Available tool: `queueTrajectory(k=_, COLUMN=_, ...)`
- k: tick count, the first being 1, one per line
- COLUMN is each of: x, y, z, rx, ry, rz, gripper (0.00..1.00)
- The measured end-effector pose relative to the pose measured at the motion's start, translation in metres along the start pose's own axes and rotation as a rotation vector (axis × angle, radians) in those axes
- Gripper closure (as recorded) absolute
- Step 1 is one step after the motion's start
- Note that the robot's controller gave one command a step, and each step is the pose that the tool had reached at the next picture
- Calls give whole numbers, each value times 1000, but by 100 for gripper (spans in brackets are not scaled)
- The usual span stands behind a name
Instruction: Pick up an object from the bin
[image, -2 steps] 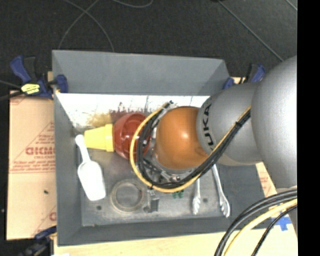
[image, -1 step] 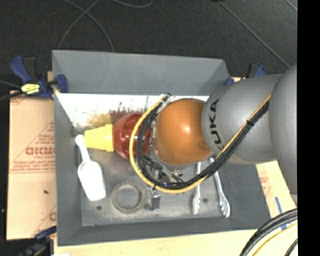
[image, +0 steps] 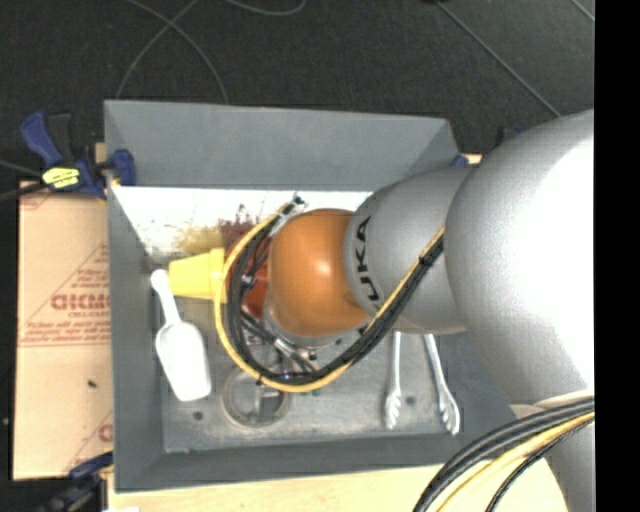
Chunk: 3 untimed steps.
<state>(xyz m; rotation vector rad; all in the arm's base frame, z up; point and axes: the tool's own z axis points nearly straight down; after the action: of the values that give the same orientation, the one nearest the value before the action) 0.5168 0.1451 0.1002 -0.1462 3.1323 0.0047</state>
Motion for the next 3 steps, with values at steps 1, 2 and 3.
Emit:
queueTrajectory(k=1, x=2, y=7, z=29, rx=0, ry=-8, rz=143, gripper=0)
queueTrajectory(k=2, x=-23, y=-38, z=29, rx=-1, ry=-6, rz=93, gripper=100)
queueTrajectory(k=3, x=-23, y=-38, z=29, rx=-1, ry=-6, rz=93, gripper=100)
